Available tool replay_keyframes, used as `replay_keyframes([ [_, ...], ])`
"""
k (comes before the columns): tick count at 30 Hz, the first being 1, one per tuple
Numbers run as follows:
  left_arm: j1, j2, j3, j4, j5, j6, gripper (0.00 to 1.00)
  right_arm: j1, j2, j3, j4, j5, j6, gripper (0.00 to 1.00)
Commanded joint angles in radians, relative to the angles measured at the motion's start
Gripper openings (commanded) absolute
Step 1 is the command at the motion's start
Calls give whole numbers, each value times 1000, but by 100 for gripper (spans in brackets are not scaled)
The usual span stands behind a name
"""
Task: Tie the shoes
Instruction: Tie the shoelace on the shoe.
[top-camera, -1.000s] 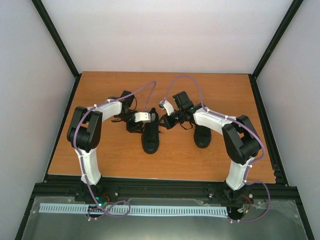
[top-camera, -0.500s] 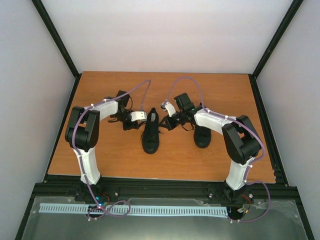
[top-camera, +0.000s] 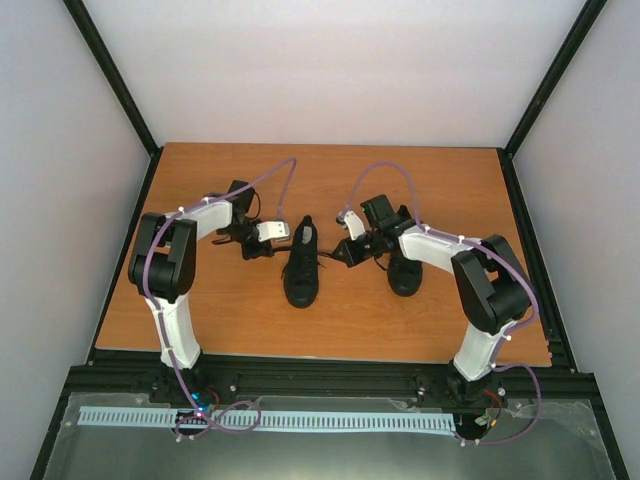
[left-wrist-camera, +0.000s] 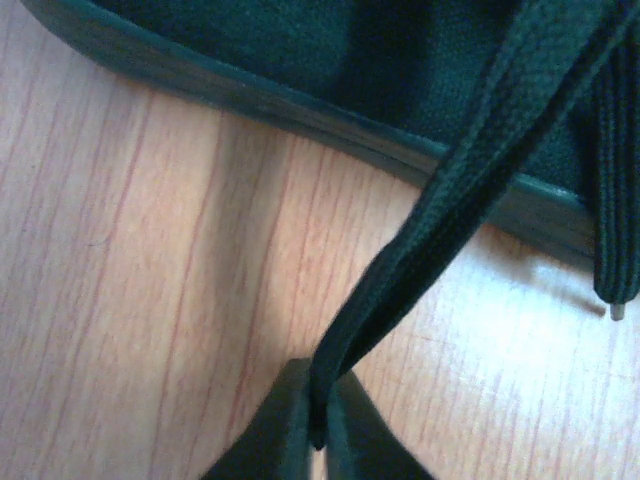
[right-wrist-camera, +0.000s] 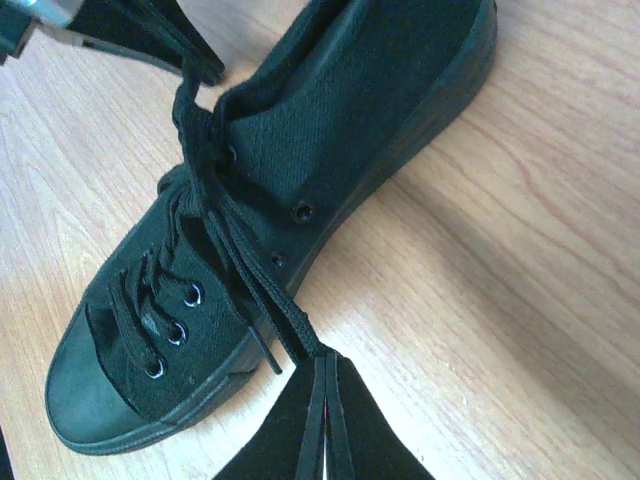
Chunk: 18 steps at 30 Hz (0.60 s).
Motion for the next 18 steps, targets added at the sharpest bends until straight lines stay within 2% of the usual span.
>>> replay_keyframes([
  [1,9,-39,12,-11,9,14,13,-10,-23,4,36,-8,17,3],
  [4,6,-76,35,-23,59,11,38,-10,-15,28,58,-39,27,3],
  [6,0,-92,81,-74,98,5,47,-10,-10,49,61,-47,30,3],
  [9,-30,-115,144,-124,139,-24,49,-10,-1,75,55,-53,30,3],
  [12,-107,-154,136,-111,141,-34,54,-10,3,78,52,-53,31,3],
  [15,-177,-158,124,-58,154,-83,62,-10,4,78,53,-53,35,3],
  [18,-213,-123,139,12,144,-169,62,-10,4,79,54,-57,36,3],
])
